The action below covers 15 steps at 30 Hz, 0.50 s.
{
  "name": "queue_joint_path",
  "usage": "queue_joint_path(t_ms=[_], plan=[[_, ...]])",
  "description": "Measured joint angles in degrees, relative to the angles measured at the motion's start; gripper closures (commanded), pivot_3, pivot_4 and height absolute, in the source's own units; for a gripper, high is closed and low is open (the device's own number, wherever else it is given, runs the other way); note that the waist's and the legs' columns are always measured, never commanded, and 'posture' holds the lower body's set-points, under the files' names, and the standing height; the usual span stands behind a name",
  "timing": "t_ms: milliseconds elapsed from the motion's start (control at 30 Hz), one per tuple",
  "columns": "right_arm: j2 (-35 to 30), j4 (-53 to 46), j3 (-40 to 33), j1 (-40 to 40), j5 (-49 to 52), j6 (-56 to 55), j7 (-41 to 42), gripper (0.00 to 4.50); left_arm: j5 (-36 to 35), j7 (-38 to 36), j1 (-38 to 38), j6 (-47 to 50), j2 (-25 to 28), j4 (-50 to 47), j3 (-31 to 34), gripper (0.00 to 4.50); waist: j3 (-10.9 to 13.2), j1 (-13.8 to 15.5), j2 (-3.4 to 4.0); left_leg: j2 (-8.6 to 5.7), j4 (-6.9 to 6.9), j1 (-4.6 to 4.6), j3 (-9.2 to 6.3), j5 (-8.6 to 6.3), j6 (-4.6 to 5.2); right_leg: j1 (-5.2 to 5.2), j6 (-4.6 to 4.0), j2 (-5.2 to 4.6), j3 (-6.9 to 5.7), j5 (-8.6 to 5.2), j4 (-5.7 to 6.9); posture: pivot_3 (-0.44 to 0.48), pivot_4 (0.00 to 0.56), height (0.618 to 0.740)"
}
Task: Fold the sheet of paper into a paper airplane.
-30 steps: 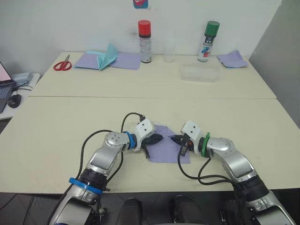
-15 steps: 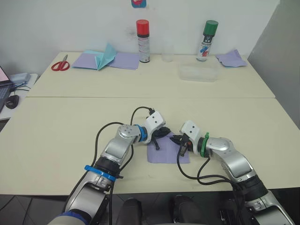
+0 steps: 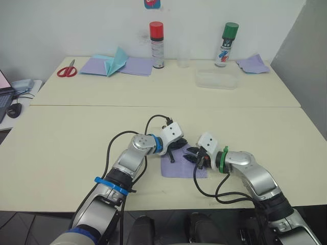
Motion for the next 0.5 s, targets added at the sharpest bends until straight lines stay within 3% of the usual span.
queue_joint_path(t_ms=[167, 267, 367, 500], plan=[[-2.36, -4.79, -5.17, 0.16, 6.51, 6.55, 2.15, 2.58, 0.36, -0.05, 0.04, -0.48, 0.28, 0.04, 0.01, 4.5, 0.0, -0.04, 0.0, 0.03, 0.0, 0.01, -0.03, 0.0, 0.0, 0.0, 0.0, 0.01, -0.03, 0.0, 0.0, 0.0, 0.15, 0.74], [-1.27, -4.19, -7.6, -1.85, 7.46, 7.55, 0.48, 3.19, 0.47, -0.05, 0.09, -0.59, 0.35, 0.07, 0.03, 4.5, 0.0, -0.08, 0.0, 0.04, 0.0, 0.03, -0.03, 0.0, 0.0, 0.0, 0.0, 0.02, -0.02, 0.0, 0.01, 0.0, 0.15, 0.74], [1.02, -0.65, -8.34, -4.44, 6.48, 6.16, -3.18, 4.29, 0.47, -0.16, 0.11, -0.79, 0.28, 0.04, 0.0, 4.5, 0.0, -0.03, 0.0, 0.03, 0.0, 0.01, -0.02, 0.0, 0.0, 0.0, 0.0, 0.02, -0.02, 0.0, 0.0, 0.0, 0.15, 0.74], [2.49, 3.76, -6.56, -4.73, 4.12, 3.88, -5.54, 4.47, 0.46, -0.81, 0.09, -0.84, 0.25, -0.09, 0.01, 4.5, 0.0, -0.02, 0.0, -0.01, -0.02, -0.04, 0.02, 0.0, 0.0, -0.01, 0.0, 0.0, 0.02, 0.0, -0.05, 0.0, 0.15, 0.74]])
